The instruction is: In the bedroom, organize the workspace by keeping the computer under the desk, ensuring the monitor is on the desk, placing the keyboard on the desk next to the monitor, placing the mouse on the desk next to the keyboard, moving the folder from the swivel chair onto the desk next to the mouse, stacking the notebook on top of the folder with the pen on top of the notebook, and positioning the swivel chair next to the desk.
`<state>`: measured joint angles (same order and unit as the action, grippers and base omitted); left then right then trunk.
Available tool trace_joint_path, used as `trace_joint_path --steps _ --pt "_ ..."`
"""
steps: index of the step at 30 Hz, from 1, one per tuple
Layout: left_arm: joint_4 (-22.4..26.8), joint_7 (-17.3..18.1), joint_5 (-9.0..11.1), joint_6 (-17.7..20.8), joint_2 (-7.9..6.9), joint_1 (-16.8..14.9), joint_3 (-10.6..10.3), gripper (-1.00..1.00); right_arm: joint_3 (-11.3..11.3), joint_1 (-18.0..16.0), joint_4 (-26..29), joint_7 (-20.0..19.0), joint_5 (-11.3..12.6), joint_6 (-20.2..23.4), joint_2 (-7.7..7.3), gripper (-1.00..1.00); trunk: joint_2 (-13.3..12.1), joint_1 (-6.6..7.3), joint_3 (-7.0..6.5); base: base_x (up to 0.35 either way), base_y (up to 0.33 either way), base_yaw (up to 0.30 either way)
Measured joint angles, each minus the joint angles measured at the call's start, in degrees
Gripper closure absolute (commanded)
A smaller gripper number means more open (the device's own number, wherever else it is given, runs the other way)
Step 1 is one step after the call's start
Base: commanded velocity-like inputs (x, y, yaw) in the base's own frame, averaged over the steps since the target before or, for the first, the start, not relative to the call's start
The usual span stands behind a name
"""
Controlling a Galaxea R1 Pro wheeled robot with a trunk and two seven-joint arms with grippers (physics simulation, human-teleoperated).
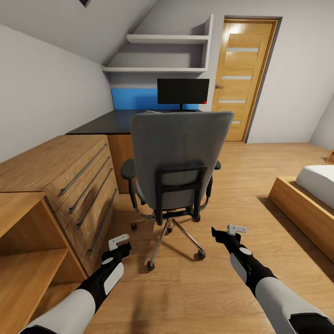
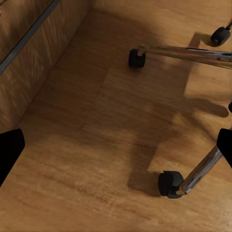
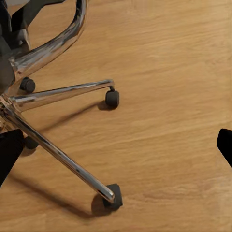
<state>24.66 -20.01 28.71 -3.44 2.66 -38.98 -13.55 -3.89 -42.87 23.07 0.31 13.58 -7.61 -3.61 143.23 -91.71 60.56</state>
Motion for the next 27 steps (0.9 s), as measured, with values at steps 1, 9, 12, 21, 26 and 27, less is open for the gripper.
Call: trace_joint_path --steps 1,9,12,21,26,27 --pt "-0.56 -0.01 0.01 -0.12 0.02 0.0 -0.29 -1.0 -0.05 0.01 -0.07 0.0 -0.19 -0.64 0.06 -1.0 0.0 0.0 0.0 0.0 0.0 0.0" --pt "-3.71 -0.12 -0.06 -0.61 0.08 0.0 -6.42 -1.0 -0.36 0.13 -0.31 -0.06 -2.37 -1.84 0.15 -1.0 0.0 0.02 0.0 0.097 0.0 0.0" --pt "-3.93 -0.12 -0.06 -0.67 0.09 0.0 -7.46 -1.0 -0.39 0.16 -0.32 -0.07 -3.38 -1.91 0.16 -1.0 0.0 0.03 0.0 0.262 0.0 0.0" --pt "-4.17 -0.13 -0.05 -0.67 0.09 0.01 -8.51 -1.0 -0.39 0.19 -0.41 -0.1 -4.84 -1.98 0.16 -1.0 0.0 0.01 0.0 0.125 0.0 0.0" --pt "-4.23 -0.13 -0.05 -0.66 0.09 0.01 -8.6 -1.0 -0.55 0.19 -0.35 -0.11 -5.04 -2.0 0.17 -1.0 0.0 0.02 0.0 0.173 -0.037 0.0" --pt "-4.23 -0.13 -0.05 -0.65 0.09 0.01 -8.61 -1.0 -0.78 0.19 -0.36 -0.1 -5.08 -2.01 0.17 -1.0 0.0 0.03 0.0 0.251 -0.065 0.0"
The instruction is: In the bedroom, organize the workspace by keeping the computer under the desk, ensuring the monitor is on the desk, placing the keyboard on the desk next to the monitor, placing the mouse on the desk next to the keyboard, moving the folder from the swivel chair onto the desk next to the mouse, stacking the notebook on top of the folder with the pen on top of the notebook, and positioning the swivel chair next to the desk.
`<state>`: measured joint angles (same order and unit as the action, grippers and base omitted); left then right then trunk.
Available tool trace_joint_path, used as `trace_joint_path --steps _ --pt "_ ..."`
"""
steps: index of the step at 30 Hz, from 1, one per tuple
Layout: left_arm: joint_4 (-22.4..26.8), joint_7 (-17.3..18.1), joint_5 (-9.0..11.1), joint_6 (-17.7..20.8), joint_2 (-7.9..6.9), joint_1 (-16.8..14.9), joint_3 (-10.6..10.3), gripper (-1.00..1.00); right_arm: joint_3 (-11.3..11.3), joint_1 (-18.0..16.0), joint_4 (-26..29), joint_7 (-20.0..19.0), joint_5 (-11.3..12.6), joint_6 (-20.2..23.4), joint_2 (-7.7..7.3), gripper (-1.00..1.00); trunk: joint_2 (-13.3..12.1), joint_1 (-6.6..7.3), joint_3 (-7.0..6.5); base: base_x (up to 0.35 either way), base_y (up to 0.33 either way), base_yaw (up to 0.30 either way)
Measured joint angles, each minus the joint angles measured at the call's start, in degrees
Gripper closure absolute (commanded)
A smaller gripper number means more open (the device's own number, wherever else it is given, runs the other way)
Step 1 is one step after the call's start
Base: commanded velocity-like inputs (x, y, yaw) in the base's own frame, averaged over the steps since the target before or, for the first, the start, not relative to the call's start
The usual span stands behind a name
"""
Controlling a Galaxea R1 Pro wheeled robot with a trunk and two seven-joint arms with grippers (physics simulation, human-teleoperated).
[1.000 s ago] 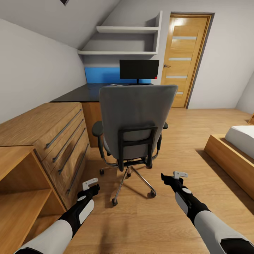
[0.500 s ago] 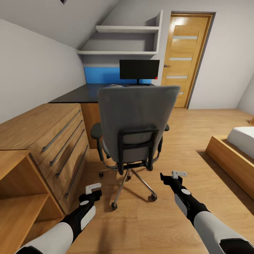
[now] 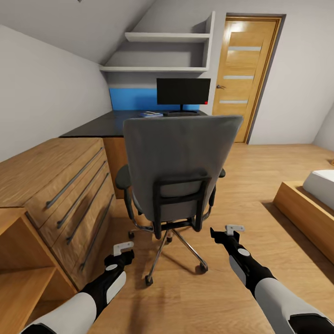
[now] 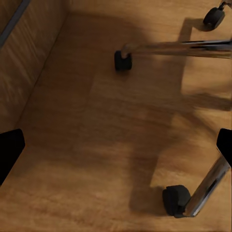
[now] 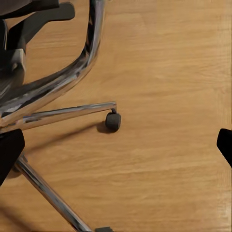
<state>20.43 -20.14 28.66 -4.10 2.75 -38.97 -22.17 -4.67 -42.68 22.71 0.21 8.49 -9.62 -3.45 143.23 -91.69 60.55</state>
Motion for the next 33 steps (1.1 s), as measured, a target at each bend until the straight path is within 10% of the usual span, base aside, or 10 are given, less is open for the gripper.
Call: trace_joint_path --steps 33 --pt "-0.34 -0.5 0.33 0.0 0.07 0.03 0.06 -1.0 -2.03 0.0 -0.09 0.03 -0.15 -0.12 -0.18 -1.0 0.0 0.0 0.01 0.252 -0.116 0.0"
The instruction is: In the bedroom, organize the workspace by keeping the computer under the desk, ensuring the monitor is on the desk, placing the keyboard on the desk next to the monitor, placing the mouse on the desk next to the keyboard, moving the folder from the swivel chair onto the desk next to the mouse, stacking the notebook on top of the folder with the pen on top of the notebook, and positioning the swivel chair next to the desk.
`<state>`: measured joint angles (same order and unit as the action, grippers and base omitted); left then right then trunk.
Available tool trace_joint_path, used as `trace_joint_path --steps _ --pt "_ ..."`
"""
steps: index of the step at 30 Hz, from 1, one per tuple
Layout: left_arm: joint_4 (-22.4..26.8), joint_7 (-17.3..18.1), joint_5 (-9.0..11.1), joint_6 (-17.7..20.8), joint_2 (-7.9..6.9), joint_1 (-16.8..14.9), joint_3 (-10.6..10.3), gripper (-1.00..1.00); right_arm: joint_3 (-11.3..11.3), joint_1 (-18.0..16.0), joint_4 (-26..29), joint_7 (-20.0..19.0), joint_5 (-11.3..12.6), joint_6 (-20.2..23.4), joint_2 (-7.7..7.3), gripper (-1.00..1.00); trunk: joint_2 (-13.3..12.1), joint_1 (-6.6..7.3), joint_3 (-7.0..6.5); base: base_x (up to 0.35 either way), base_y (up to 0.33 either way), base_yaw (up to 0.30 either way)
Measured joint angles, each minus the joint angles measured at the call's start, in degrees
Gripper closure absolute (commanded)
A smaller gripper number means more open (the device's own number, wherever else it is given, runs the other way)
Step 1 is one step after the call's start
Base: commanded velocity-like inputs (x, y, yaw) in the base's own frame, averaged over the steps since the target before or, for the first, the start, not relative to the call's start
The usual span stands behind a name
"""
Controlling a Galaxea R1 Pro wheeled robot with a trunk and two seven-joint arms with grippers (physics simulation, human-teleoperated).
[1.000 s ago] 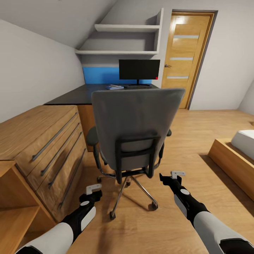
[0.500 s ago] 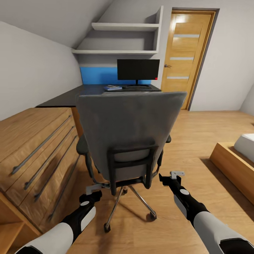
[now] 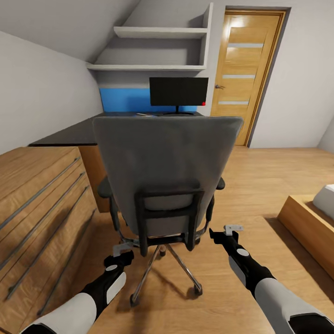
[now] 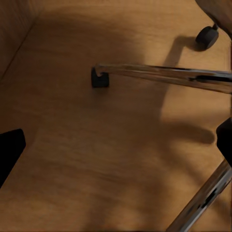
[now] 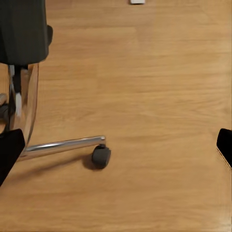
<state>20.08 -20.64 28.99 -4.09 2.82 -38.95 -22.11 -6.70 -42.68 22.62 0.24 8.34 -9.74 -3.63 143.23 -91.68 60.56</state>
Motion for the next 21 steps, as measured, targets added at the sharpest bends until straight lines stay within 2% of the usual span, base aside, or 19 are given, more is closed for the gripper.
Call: trace_joint_path --steps 13,17,21 --pt "-0.14 -0.28 0.14 -0.13 -0.02 0.01 0.09 -1.0 -0.46 0.0 -0.22 0.11 0.08 -0.04 0.2 -1.0 0.0 0.0 0.0 0.314 -0.116 0.0" --pt "-0.71 0.03 -0.02 -0.02 -0.01 0.0 0.09 -1.0 -2.15 0.01 -1.12 0.03 0.04 -0.05 1.93 -1.0 0.0 0.0 0.0 0.32 -0.076 0.0" --pt "-0.91 0.04 -0.07 0.0 -0.01 0.0 0.08 -1.0 -2.83 0.01 -1.28 0.0 0.02 -0.05 2.52 -1.0 0.0 0.0 0.0 0.32 -0.019 0.0"
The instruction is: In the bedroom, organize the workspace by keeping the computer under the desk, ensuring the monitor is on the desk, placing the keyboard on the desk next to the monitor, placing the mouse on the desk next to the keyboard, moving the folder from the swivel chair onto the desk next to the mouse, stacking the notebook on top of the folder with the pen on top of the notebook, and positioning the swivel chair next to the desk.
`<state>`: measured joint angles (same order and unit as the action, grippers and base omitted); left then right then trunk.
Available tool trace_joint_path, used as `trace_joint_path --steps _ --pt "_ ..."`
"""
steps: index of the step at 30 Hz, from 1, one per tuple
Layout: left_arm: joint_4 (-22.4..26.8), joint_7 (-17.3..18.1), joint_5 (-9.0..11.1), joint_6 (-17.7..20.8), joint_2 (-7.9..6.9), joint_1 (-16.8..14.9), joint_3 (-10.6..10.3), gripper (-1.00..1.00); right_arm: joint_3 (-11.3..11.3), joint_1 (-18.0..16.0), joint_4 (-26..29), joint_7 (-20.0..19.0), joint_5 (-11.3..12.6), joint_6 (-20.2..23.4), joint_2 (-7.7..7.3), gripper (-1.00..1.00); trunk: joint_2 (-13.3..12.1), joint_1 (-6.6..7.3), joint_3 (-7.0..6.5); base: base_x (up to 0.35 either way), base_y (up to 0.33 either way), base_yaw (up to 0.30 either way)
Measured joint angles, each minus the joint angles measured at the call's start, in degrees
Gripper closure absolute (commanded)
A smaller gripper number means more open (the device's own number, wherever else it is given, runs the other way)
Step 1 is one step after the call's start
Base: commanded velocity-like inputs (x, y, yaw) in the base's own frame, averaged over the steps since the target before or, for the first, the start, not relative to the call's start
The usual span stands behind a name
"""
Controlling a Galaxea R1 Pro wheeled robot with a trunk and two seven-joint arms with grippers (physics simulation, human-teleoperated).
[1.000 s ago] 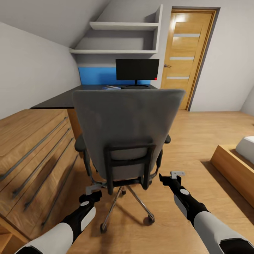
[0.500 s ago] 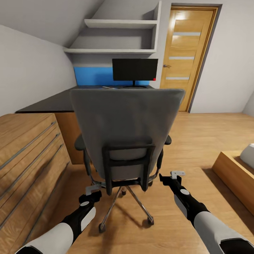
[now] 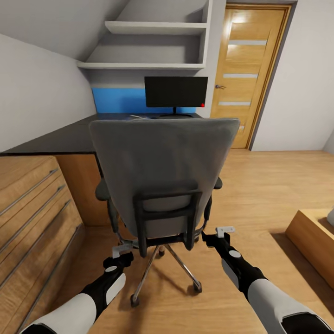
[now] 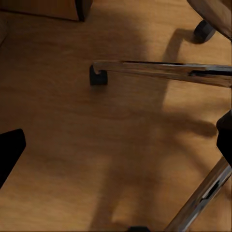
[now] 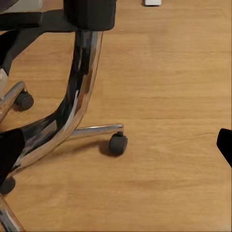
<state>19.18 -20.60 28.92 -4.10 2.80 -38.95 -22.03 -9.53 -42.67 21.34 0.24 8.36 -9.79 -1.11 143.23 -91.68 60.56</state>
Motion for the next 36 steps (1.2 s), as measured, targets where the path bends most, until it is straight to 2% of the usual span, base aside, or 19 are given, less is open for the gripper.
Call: trace_joint_path --steps 8,13,18,36 --pt "0.85 0.02 0.35 -0.01 0.01 0.02 -0.14 -1.0 -0.28 0.0 0.03 -0.05 -0.14 0.01 0.12 -1.0 0.0 0.0 0.0 0.321 -0.001 0.0" --pt "0.57 -0.07 0.16 -0.07 0.0 0.0 -0.04 -1.0 -0.11 -0.02 0.07 0.05 -1.46 0.01 0.16 -1.0 0.01 0.01 -0.04 0.321 0.0 -0.037" --pt "0.47 0.02 0.12 -0.02 0.01 0.01 -0.04 -1.0 -0.12 -0.01 0.03 0.06 -1.82 0.01 0.19 -1.0 0.0 0.0 -0.21 0.321 0.0 -0.067" --pt "0.83 0.06 0.25 -0.01 0.0 0.02 -0.02 -1.0 0.09 -0.02 0.06 0.12 -1.9 -0.02 0.29 -1.0 0.01 0.01 -0.23 0.321 0.0 -0.001"
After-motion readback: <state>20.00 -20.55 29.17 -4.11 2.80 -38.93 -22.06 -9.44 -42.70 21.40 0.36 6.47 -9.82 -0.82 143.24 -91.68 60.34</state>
